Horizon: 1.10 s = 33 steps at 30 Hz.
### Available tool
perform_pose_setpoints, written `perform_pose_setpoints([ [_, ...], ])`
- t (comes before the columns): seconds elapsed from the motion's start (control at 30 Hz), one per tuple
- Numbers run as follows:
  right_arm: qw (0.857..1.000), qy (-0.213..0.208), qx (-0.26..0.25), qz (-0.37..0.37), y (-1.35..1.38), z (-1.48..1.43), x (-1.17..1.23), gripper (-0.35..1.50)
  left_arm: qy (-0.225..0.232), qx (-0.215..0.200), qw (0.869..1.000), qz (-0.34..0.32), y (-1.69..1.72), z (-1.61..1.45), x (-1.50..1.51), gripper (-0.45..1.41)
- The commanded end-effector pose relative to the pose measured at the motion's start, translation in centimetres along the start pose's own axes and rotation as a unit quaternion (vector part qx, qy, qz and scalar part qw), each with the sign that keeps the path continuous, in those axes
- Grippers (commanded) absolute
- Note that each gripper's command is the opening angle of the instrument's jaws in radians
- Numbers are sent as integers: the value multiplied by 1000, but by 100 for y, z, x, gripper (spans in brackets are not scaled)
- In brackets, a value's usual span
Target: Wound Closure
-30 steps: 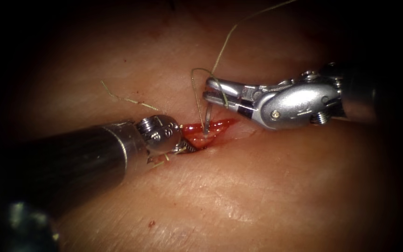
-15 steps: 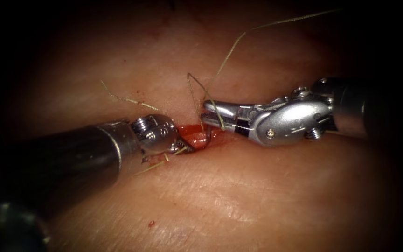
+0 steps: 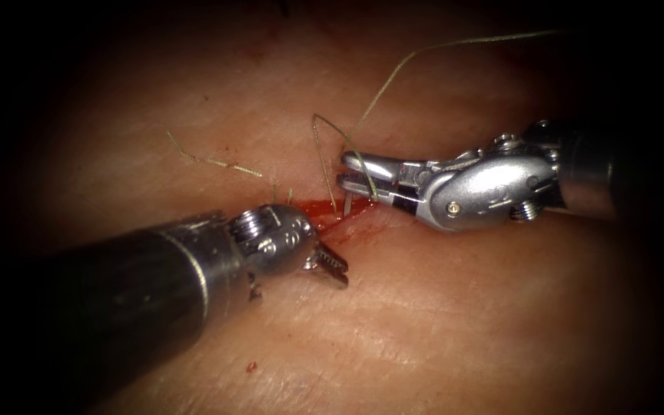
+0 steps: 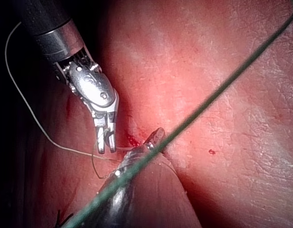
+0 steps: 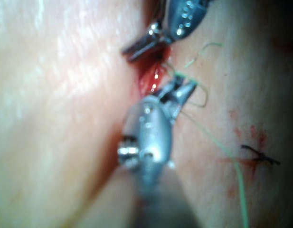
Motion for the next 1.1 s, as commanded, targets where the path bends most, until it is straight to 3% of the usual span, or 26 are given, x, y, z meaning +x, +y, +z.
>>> perform_pose_setpoints([
  [0.03,1000,1,0,2,1,8,-5,-35,0,0,1000,2,-7,7,0,6],
  [0.47,998,3,-16,63,10,20,-1,-35,-4,2,1000,9,-15,18,-40,4],
  [0.77,989,7,14,146,11,21,1,-35,-4,1,1000,9,-15,17,-42,2],
  [1.1,986,12,37,164,28,15,-2,-35,-6,3,1000,10,-15,18,-45,-1],
])
